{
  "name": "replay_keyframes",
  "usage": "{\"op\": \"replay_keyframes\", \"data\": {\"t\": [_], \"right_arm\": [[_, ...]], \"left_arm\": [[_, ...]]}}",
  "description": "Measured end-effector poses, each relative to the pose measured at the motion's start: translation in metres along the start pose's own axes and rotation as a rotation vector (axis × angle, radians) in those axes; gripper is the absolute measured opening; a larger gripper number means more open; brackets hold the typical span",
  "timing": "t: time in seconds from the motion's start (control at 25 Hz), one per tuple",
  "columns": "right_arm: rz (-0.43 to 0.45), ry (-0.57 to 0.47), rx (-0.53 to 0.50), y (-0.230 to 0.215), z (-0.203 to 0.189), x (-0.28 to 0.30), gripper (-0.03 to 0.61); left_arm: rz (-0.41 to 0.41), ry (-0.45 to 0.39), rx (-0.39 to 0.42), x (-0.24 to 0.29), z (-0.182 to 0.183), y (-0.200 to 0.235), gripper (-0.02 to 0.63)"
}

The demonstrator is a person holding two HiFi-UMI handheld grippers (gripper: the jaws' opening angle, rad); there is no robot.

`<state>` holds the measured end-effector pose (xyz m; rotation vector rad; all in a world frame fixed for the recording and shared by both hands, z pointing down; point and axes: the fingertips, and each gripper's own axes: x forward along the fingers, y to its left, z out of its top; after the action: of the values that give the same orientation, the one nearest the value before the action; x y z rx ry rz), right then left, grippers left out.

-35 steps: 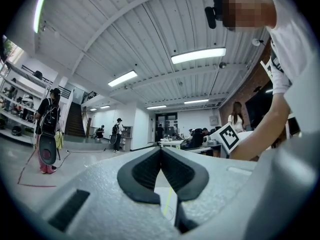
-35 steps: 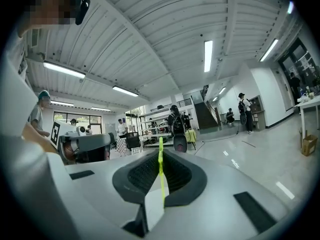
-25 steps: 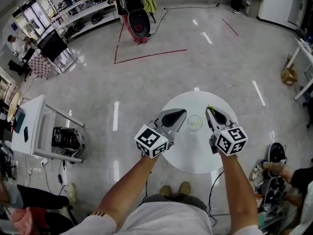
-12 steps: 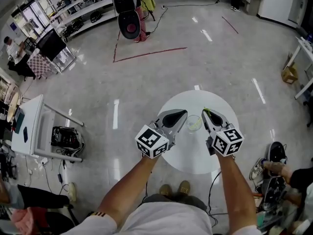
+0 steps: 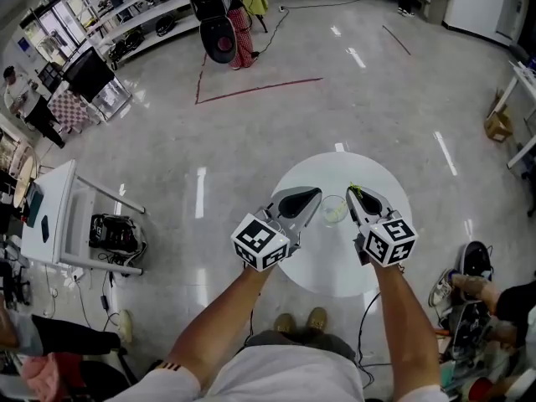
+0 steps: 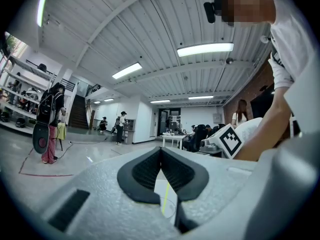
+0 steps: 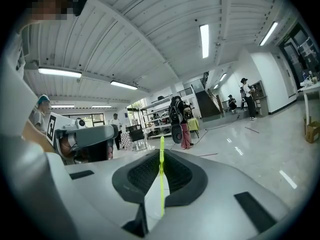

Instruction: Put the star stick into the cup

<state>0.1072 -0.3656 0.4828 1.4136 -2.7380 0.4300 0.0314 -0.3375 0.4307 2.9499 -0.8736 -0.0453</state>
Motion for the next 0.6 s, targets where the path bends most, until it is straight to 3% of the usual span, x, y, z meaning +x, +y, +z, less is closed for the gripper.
{"op": "replay_keyframes", "data": {"t": [0.24,0.4,0.6], "right_arm": [[0.003,0.042,-0.042,-0.003,0.000,0.000,0.028],[-0.003,0.094,-0.083,-0.005,-0.007,-0.001,0.128],[-0.036,0.153,-0.143,-0.008,-0.012,-0.003,0.190]], "left_arm": [[-0.007,0.003,-0.002,0.003,0.001,-0.002,0.015],[-0.014,0.002,-0.002,0.003,-0.001,-0.006,0.015],[-0.024,0.001,0.000,0.000,0.000,-0.010,0.015]]}}
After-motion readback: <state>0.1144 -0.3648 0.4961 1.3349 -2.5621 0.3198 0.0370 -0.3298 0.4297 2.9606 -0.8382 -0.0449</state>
